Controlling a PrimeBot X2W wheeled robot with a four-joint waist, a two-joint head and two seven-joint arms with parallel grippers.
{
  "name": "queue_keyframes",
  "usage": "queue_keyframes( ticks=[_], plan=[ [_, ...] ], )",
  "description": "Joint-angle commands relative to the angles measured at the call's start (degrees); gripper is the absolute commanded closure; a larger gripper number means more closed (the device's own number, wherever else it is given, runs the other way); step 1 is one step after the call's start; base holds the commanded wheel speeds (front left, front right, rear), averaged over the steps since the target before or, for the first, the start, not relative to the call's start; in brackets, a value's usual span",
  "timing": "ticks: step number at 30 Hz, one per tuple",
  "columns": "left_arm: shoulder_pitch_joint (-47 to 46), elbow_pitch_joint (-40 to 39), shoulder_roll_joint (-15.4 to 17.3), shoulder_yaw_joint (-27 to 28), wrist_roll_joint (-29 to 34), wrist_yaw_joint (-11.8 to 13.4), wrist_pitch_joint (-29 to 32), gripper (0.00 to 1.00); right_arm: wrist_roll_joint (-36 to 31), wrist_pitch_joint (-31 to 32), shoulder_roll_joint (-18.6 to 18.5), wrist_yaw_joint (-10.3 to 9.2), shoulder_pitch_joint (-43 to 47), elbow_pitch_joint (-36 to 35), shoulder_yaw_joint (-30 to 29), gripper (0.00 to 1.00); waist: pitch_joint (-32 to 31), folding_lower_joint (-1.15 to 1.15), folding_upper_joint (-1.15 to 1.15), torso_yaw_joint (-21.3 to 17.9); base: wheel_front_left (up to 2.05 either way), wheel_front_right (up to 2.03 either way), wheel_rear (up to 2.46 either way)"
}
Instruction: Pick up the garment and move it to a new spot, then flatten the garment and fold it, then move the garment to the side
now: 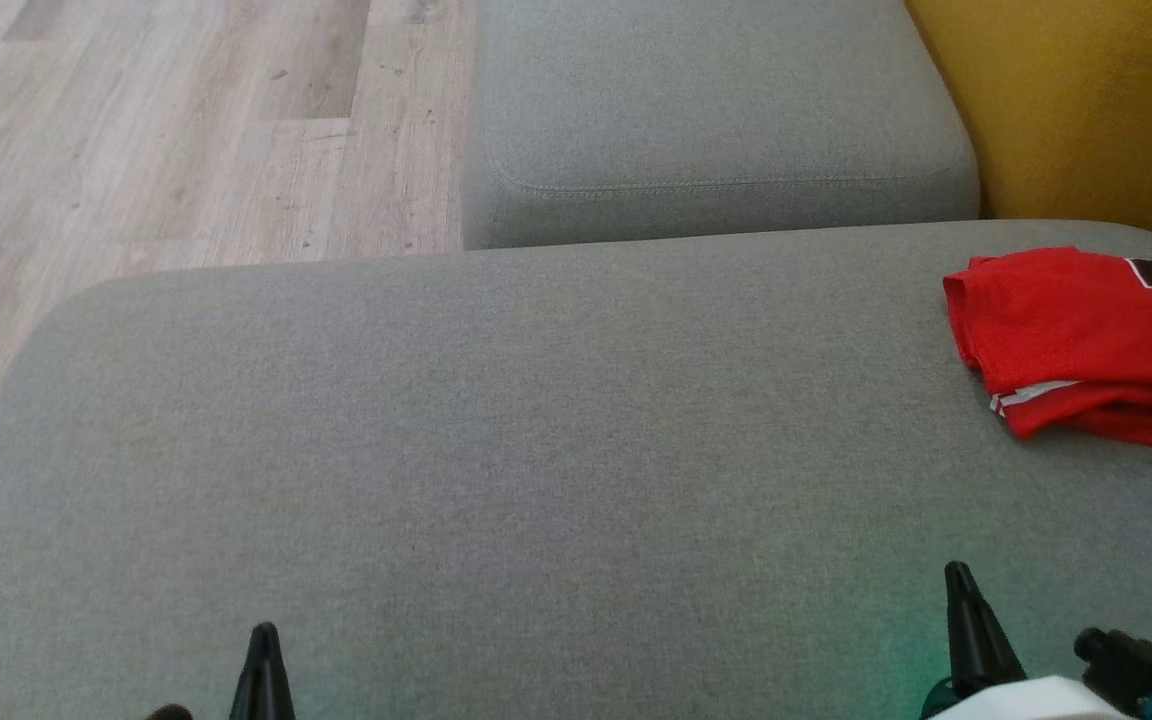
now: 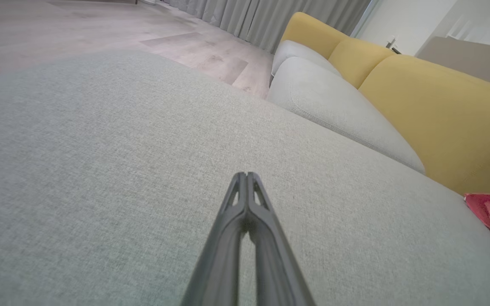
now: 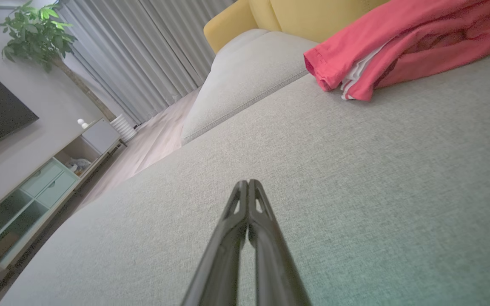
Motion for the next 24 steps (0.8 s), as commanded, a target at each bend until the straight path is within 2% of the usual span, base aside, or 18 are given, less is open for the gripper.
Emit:
queue_keyframes(
  ticks=[1, 24],
  plan=[
    [-3.46, -1.72, -0.03, 1.29, -2.22, -0.50, 0.35, 1.00, 2.41, 0.47, -0.78, -0.02, -3.31, -2.31, -0.20, 1.00, 0.14, 0.00, 0.00, -0.03, 0.00, 0.00, 0.00],
    [-6.91, -1.63, -0.06, 4.06, -17.09, -2.35, 3.98, 1.00, 17.40, 3.91, -1.01, -0.02, -6.19, -3.03, -2.03, 1.00, 1.57, 0.00, 0.00, -0.32, 0.00, 0.00, 0.00]
  ],
)
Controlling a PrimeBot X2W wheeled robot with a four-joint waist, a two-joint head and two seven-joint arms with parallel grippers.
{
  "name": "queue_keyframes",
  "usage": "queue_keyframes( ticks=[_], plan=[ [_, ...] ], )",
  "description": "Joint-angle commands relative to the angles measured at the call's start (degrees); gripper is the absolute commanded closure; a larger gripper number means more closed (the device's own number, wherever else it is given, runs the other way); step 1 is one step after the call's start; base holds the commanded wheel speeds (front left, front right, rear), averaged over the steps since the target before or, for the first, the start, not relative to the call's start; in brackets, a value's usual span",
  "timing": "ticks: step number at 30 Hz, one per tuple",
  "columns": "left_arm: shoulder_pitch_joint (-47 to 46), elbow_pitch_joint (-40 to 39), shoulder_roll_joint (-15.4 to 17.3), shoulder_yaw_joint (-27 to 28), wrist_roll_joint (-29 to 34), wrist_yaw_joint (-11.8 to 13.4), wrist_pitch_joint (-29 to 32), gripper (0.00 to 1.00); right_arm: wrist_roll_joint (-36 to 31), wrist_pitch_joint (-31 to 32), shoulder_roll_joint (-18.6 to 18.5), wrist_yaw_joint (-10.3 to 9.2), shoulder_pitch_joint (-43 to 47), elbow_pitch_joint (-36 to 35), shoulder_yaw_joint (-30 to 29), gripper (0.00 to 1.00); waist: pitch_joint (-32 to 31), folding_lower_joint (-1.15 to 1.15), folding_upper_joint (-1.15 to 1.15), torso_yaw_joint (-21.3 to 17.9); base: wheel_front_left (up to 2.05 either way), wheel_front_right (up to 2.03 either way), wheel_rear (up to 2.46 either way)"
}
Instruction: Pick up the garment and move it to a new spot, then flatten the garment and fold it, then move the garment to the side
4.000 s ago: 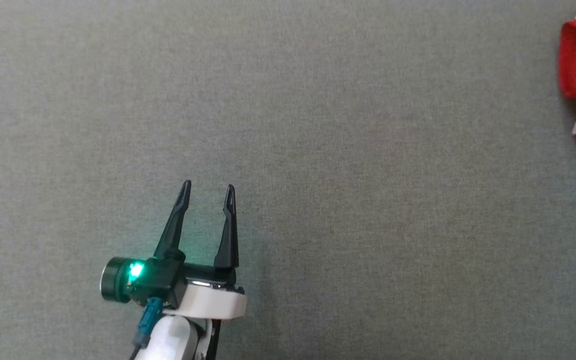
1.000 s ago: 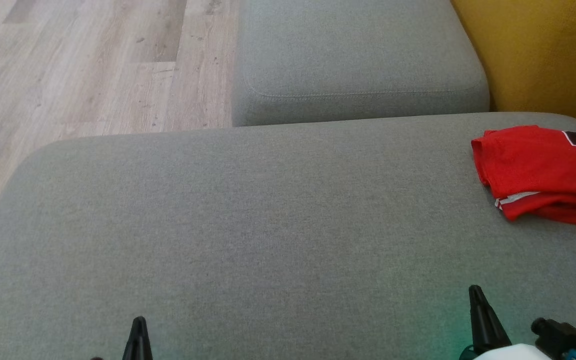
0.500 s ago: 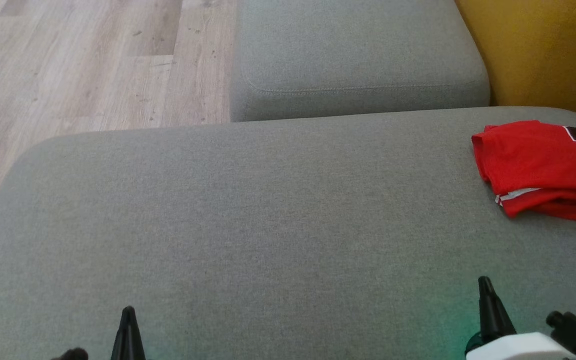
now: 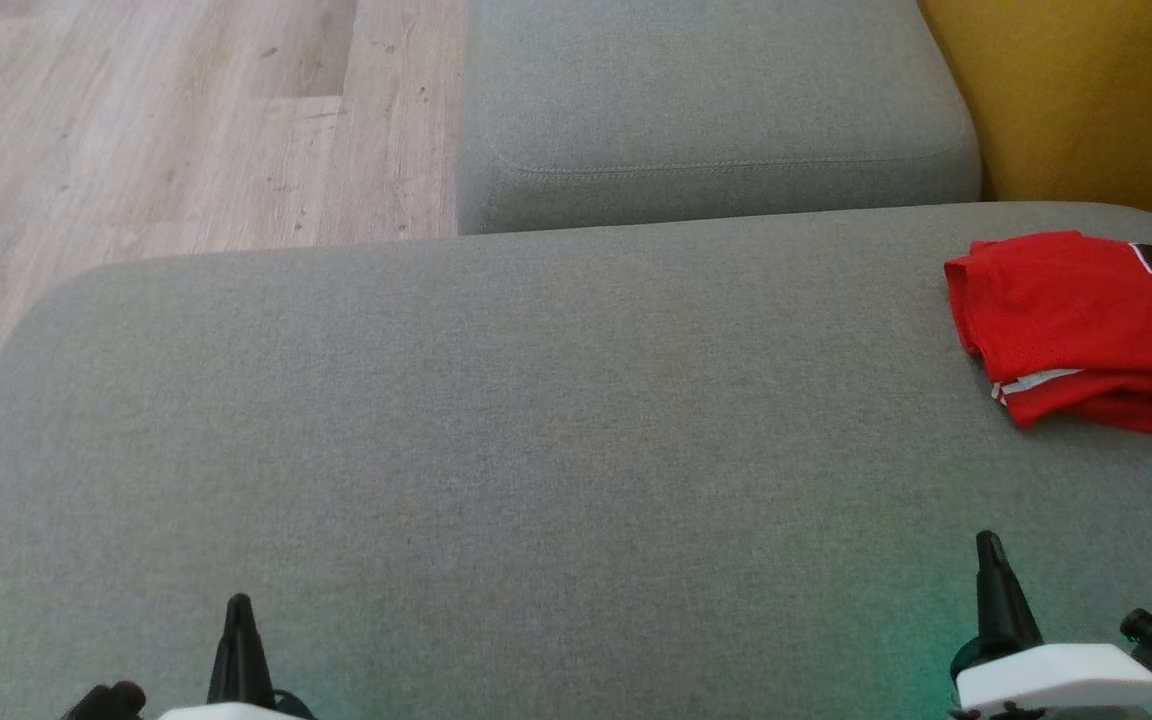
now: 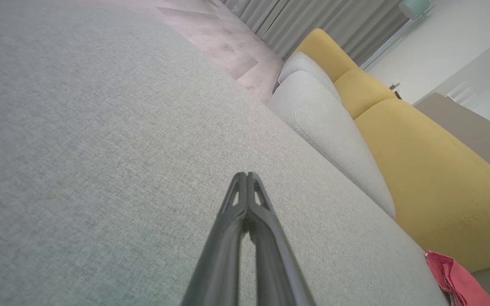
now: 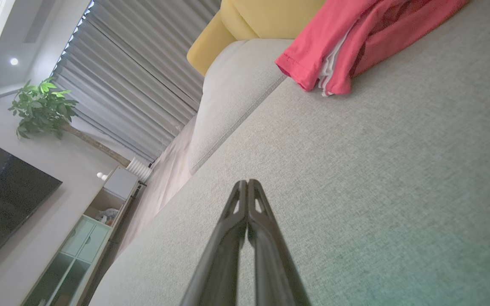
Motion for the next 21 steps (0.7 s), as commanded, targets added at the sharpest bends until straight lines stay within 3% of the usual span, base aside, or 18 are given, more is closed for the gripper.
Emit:
queue_keyframes(
  ticks=[1, 21],
  plan=[
    [-3.13, -1.71, -0.01, 1.72, -1.70, -0.39, 0.36, 1.00, 1.89, 0.43, -0.99, -0.01, -3.47, -2.08, 0.06, 1.00, 0.09, 0.00, 0.00, -0.02, 0.00, 0.00, 0.00],
    [-6.27, -1.62, -0.04, 4.24, -15.24, -2.06, 3.67, 1.00, 15.39, 3.69, -1.08, -0.02, -6.10, -2.73, -1.77, 1.00, 1.39, 0.00, 0.00, -0.28, 0.00, 0.00, 0.00]
  ],
)
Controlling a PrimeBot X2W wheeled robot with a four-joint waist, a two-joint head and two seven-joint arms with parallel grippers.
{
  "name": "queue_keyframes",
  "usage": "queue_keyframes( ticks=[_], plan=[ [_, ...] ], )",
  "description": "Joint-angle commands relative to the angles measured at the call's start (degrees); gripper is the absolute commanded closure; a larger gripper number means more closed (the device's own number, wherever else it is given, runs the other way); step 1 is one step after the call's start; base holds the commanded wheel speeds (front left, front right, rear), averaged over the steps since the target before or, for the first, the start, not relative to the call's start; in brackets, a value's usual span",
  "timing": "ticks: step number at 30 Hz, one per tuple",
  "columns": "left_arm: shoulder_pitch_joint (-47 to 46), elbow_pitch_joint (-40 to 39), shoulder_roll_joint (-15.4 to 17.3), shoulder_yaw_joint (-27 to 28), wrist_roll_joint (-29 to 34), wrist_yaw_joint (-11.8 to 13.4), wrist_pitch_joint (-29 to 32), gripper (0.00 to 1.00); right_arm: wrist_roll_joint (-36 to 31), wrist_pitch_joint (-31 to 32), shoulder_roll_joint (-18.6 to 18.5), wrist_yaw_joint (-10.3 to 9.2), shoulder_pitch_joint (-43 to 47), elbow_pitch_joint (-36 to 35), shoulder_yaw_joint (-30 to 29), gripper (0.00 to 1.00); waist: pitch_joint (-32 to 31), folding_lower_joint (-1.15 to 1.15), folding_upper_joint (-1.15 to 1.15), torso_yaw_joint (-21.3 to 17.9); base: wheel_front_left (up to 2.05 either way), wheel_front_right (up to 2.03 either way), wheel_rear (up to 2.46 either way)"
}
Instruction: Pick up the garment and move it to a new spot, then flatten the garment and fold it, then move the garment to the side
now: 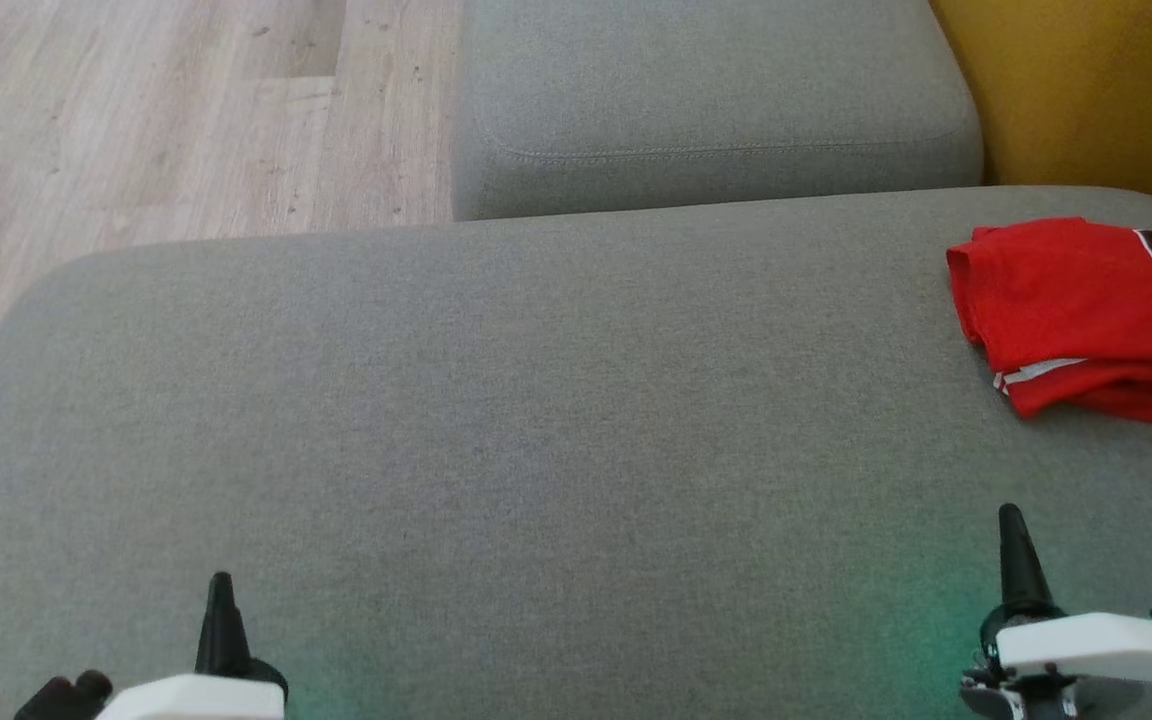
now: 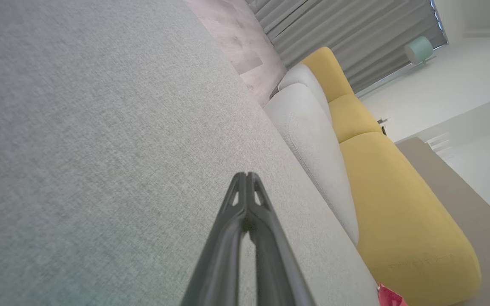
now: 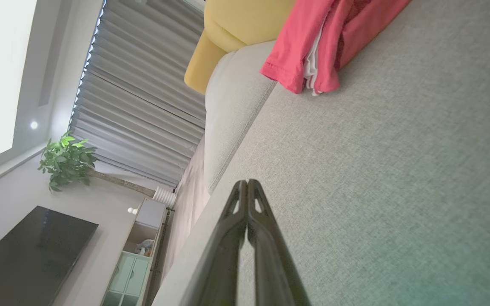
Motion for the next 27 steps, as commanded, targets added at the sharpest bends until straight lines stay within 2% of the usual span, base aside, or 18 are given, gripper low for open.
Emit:
queue_keyframes(
  ticks=[1, 27],
  plan=[
    [-3.91, -1.69, -0.01, 2.13, -1.79, -0.60, 0.46, 1.00, 1.98, 0.58, -1.06, -0.02, -3.87, -2.21, 0.26, 1.00, 0.10, 0.00, 0.00, -0.02, 0.00, 0.00, 0.00],
    [-7.83, -1.59, -0.04, 5.27, -18.69, -2.69, 4.59, 1.00, 18.72, 4.77, -1.08, -0.03, -7.17, -3.01, -2.16, 1.00, 1.72, 0.00, 0.00, -0.35, 0.00, 0.00, 0.00]
  ],
)
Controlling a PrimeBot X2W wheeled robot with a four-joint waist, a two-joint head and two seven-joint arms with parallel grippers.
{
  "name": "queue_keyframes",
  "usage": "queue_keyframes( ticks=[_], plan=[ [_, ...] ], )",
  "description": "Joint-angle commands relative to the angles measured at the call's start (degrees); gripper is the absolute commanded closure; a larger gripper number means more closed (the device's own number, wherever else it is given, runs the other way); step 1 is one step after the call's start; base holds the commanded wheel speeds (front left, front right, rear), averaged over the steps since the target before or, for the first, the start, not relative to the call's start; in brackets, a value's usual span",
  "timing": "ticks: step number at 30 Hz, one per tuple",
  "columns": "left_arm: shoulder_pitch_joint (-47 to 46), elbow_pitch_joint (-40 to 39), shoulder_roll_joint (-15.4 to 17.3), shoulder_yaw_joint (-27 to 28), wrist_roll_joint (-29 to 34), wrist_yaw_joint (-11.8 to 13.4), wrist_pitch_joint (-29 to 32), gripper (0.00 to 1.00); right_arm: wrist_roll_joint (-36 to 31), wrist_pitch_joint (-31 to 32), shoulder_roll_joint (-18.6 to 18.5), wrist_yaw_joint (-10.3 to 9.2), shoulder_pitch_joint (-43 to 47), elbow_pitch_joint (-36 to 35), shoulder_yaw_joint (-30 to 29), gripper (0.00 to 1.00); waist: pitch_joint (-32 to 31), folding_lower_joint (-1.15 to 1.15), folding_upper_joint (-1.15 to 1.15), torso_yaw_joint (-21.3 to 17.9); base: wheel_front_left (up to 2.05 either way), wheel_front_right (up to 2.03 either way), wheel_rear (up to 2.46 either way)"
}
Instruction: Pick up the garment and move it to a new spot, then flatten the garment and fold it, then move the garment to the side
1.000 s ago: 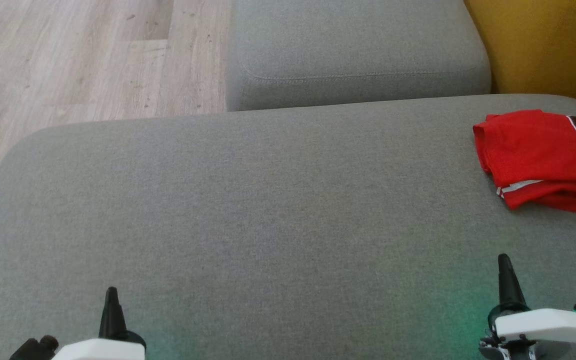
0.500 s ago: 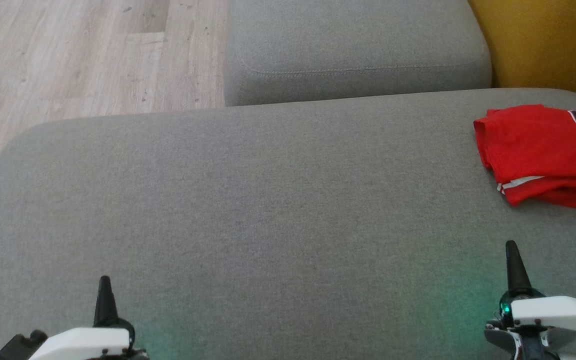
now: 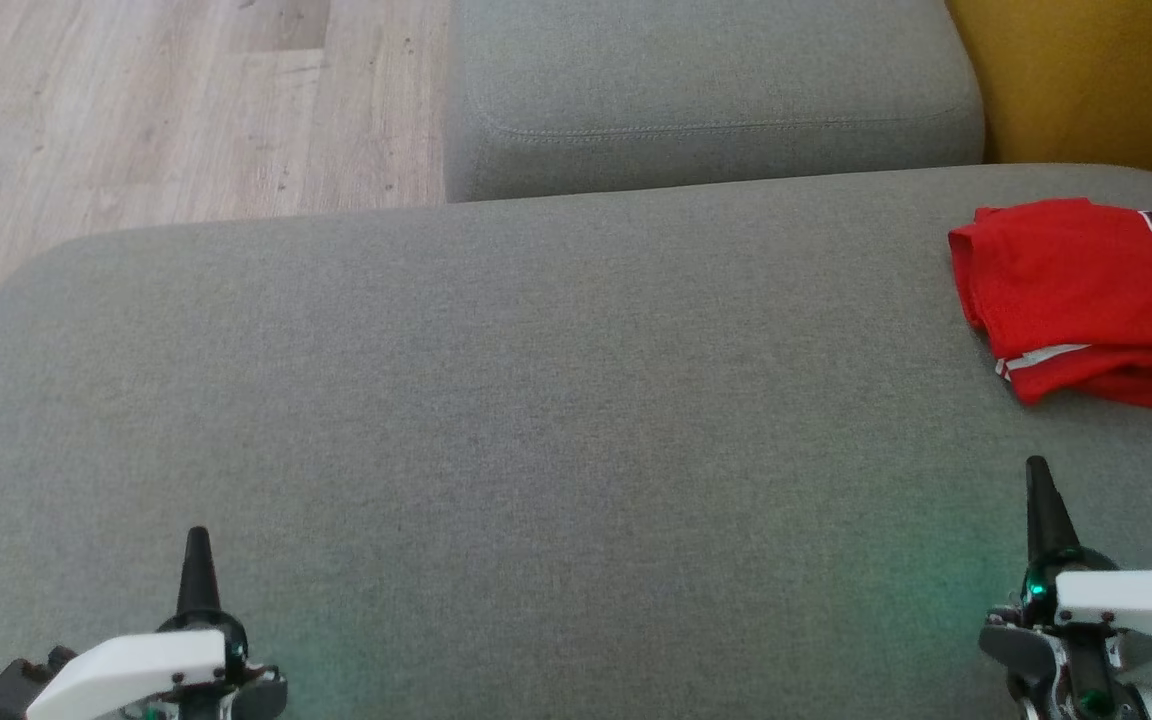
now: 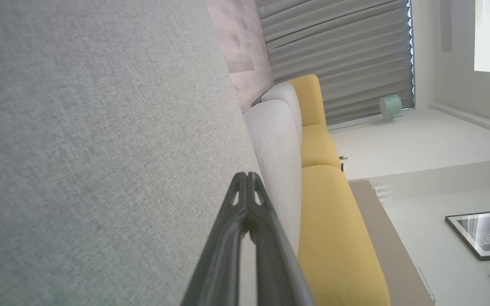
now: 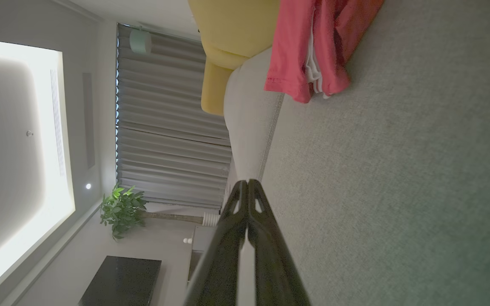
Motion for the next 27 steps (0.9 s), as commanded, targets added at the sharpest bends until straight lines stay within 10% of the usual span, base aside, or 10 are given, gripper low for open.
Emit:
queue_keyframes(
  ticks=[1, 27],
  plan=[
    [-3.40, -1.66, 0.09, 2.19, -1.95, -0.76, 0.53, 1.00, 2.14, 0.65, -1.07, -0.03, -3.35, -2.32, 0.65, 1.00, 0.11, 0.00, 0.00, -0.02, 0.00, 0.00, 0.00],
    [-6.39, -1.58, 0.06, 4.59, -14.83, -2.35, 3.67, 1.00, 14.73, 4.00, -0.95, -0.04, -5.88, -2.92, -1.39, 1.00, 1.35, 0.00, 0.00, -0.27, 0.00, 0.00, 0.00]
  ],
)
